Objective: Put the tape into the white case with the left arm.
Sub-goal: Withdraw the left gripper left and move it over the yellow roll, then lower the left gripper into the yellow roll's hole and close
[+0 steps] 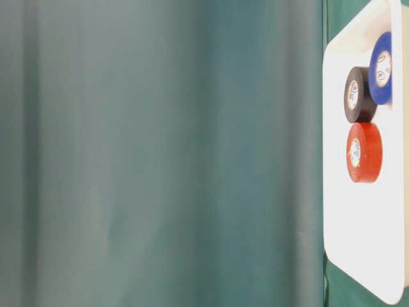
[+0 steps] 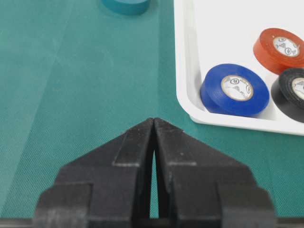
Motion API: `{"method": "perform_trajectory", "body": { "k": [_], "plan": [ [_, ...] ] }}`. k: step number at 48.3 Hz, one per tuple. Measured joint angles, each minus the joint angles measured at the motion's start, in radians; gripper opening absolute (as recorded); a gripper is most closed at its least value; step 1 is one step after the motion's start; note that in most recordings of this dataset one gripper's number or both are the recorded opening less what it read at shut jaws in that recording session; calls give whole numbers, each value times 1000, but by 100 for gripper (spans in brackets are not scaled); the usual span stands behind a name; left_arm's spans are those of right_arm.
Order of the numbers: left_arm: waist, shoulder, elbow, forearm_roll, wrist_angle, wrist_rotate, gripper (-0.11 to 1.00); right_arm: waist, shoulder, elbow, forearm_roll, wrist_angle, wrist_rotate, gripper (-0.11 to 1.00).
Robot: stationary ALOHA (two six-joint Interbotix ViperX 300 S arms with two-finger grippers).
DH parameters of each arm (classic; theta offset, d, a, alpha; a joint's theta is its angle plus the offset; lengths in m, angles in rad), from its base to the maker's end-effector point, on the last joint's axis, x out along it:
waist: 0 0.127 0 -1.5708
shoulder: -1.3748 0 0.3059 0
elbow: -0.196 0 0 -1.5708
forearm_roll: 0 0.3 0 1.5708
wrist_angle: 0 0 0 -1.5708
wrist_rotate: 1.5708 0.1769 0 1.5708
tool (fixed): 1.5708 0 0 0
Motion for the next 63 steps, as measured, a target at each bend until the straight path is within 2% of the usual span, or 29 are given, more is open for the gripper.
{"method": "perform_trajectory", "body": {
  "k": [9,25,44,48,51,53,60,63],
  "plan": [
    [-21,75,-2,0,-9,-17,93,0,0,0,0,0,0,-9],
    [-31,227,-23,0,-103,-18,93,0,0,0,0,0,0,-9],
    [-31,342,-41,0,-123,-15,90,0,0,-2,0,0,0,-9],
    [-31,354,-48,0,-132,-12,84,0,0,0,0,0,0,-9],
    [-31,359,-48,0,-135,-12,76,0,0,-2,0,0,0,-9],
    [-31,357,-48,0,-135,-14,67,0,0,0,0,0,0,-9],
    [-32,356,-48,0,-137,-12,27,0,0,0,2,0,0,-9],
    [-32,354,-48,0,-137,-9,24,0,0,0,0,0,0,-9]
  ]
}}
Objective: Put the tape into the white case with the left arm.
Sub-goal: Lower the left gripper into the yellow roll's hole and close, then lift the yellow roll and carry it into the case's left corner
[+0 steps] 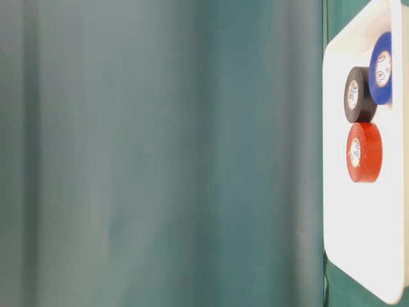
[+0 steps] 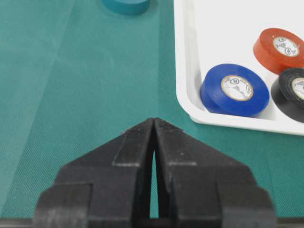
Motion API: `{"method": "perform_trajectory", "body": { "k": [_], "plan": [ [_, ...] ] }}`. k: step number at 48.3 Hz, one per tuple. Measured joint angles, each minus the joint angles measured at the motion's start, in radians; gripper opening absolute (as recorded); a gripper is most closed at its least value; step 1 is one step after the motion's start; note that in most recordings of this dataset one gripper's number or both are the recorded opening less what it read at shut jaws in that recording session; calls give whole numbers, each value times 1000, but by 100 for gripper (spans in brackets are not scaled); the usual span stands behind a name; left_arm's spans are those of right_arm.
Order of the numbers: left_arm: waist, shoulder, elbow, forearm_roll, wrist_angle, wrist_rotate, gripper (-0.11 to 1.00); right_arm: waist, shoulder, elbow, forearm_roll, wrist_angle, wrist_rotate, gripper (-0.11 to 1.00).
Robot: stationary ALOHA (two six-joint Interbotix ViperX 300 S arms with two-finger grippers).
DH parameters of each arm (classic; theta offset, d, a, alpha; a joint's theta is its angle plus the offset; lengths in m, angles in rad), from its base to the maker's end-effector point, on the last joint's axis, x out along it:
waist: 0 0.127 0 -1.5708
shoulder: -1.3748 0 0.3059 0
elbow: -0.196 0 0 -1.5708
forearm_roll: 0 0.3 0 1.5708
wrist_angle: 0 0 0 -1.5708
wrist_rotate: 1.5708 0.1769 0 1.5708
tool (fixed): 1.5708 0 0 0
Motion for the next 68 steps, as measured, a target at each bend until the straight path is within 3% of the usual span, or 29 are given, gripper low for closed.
{"method": "perform_trajectory", "body": {
  "k": [17,36,48,68],
  "plan": [
    [-2,-5,-8,0,15,-5,24,2,0,-2,0,0,0,-9],
    [-52,-160,-77,0,161,-8,24,0,0,-2,0,0,0,-9],
    [-52,-184,-94,0,215,-5,24,2,0,-2,0,0,0,-9],
    [103,-184,-121,3,218,8,24,0,0,-2,0,0,0,-9]
  ]
}}
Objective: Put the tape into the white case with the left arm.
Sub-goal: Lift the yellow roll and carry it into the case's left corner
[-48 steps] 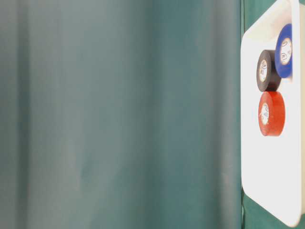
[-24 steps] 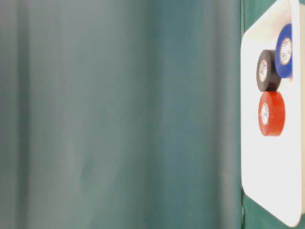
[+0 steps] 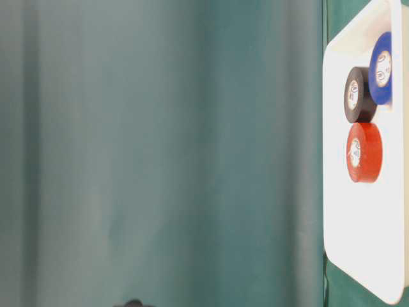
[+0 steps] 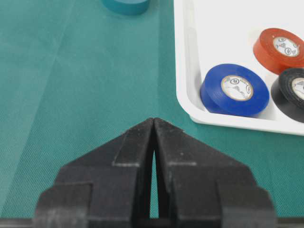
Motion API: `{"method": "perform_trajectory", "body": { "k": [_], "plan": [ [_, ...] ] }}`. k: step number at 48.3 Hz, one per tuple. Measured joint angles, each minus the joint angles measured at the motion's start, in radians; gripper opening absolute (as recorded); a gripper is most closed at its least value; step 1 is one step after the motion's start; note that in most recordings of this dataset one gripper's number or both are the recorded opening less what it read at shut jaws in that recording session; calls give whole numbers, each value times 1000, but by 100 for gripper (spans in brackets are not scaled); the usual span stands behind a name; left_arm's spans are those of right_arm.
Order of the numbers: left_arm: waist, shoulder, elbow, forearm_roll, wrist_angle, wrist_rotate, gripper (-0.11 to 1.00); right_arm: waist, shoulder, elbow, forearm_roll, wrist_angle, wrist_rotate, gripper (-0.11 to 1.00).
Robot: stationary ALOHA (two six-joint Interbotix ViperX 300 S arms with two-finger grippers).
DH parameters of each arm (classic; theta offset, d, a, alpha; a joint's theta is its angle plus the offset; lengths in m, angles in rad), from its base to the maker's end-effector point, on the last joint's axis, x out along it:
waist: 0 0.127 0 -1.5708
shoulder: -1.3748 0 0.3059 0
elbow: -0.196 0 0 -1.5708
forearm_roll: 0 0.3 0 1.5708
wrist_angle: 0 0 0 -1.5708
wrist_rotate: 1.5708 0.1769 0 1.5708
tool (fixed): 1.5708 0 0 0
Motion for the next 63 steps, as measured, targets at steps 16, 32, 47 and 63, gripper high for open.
{"method": "perform_trajectory", "body": {
  "k": [16,32,47,63],
  "plan": [
    [150,8,-40,0,0,150,24,0,0,2,2,0,0,-9],
    [350,118,-115,2,-25,304,24,0,0,2,2,0,0,-9],
    [482,261,-229,0,-29,403,24,0,0,2,2,0,0,-9],
    [592,385,-327,2,-32,468,24,0,0,2,0,0,-2,-9]
  ]
}}
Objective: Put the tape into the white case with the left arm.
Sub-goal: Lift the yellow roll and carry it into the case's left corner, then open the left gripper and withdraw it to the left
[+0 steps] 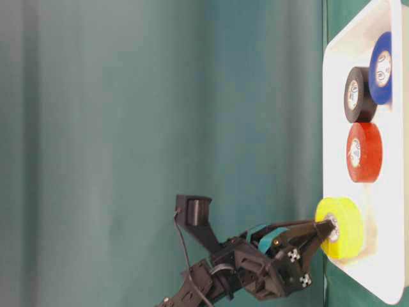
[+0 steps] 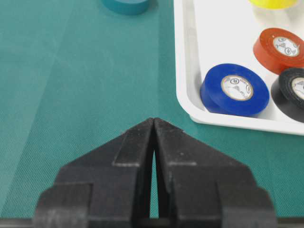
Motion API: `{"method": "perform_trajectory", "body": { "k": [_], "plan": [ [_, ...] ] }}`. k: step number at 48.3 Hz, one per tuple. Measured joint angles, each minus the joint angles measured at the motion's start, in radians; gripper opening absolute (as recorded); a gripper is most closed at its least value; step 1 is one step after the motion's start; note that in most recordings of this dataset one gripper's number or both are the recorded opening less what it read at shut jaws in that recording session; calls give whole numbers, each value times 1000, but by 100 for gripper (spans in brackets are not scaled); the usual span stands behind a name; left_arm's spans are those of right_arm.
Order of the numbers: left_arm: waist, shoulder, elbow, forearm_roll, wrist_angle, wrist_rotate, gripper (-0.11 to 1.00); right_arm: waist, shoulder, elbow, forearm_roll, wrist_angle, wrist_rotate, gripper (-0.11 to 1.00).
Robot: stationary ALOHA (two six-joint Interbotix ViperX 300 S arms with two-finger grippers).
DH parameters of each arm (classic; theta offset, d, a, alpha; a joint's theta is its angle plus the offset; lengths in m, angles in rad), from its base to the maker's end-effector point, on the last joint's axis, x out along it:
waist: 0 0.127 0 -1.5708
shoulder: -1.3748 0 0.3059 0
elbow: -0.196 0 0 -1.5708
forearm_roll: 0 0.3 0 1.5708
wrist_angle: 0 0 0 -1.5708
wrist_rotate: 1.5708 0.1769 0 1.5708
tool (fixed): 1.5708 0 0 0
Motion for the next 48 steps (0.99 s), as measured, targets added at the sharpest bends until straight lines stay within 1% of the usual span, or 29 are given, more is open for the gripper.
{"method": "perform_trajectory", "body": {
  "k": [10,23,25,29,33,36,48],
  "plan": [
    [12,37,-32,0,-15,11,24,0,0,2,0,0,2,-9],
    [12,37,-37,0,-21,6,26,0,0,0,2,0,2,-9],
    [14,38,-37,0,-23,3,34,0,0,0,0,0,2,-9],
    [14,37,-37,0,-23,2,60,0,0,2,2,0,2,-9],
    [14,35,-34,0,-23,-2,83,0,0,0,0,0,2,-9],
    [12,32,-28,0,-25,-5,94,0,0,2,2,0,0,-9],
    [12,-12,2,0,-25,-6,92,0,0,2,0,0,2,-9]
  ]
}}
